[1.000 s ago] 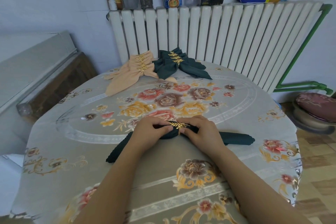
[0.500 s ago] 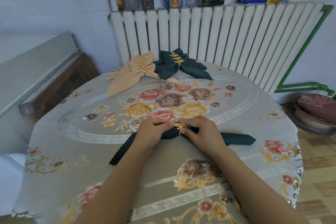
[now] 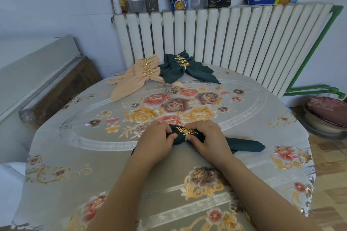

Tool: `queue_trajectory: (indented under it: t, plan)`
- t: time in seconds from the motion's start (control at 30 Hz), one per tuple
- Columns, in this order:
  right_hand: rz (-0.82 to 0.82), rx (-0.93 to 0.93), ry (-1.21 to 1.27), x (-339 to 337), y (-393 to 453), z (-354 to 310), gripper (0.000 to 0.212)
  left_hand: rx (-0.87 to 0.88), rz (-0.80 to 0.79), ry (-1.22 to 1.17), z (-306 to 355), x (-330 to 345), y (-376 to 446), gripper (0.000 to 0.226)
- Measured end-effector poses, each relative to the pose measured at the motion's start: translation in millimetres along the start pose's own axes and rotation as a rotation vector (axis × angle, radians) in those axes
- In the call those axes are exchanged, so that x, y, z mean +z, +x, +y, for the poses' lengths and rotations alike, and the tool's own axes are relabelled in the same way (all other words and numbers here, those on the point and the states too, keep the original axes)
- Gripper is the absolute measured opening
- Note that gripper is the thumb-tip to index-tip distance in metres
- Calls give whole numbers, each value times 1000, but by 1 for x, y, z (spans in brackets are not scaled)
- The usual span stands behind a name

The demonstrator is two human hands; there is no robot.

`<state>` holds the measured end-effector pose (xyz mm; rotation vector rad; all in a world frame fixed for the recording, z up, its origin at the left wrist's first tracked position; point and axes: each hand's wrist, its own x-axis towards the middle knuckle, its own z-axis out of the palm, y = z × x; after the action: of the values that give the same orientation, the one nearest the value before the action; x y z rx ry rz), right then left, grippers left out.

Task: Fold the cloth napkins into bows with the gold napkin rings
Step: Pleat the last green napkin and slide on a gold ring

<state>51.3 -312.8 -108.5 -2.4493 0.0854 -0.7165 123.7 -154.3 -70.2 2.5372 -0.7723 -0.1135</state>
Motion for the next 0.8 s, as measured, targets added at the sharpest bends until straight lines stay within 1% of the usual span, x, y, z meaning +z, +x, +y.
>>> queue_trajectory:
  t: [0.03, 0.17, 0.27, 0.33, 0.4, 0.43, 0.47, 0.5, 0.57, 0.63, 0.67, 0.7, 0.8]
  plan:
    - [8, -3, -15, 0, 0, 0, 25, 5, 0, -5, 2, -1, -1, 10]
    - [47, 3, -63, 3, 1, -3, 24, 29, -17, -8, 14, 0, -7, 15]
    - [35, 23, -33, 3, 2, 0, 27, 60, -60, -34, 14, 3, -5, 16]
    - [13, 38, 16, 1, 3, 3, 29, 110, 0, 21, 9, 6, -2, 25]
    - [-33, 55, 55, -3, 3, 5, 32, 187, 134, 59, 5, 11, 3, 32]
    - [-59, 51, 73, -4, 3, 6, 33, 239, 183, 13, 3, 14, 5, 31]
    - [-81, 46, 90, -5, 2, 5, 35, 280, 195, -61, 1, 18, 9, 29]
    - [-95, 50, 108, -6, 2, 4, 38, 293, 167, -140, 0, 21, 13, 30]
    - [-83, 73, 121, -10, 0, 2, 45, 279, 61, -269, -2, 24, 18, 39]
    - [-37, 111, 43, -14, -2, 2, 52, 263, -34, -297, -4, 26, 22, 53]
    - [-14, 136, -13, -16, -2, 4, 53, 271, -52, -262, -6, 28, 23, 61]
    - [-4, 167, -56, -18, -3, 5, 51, 284, -44, -210, -7, 30, 25, 63]
    - [-53, 237, -155, -17, -3, 6, 41, 275, 11, -169, -8, 34, 27, 61]
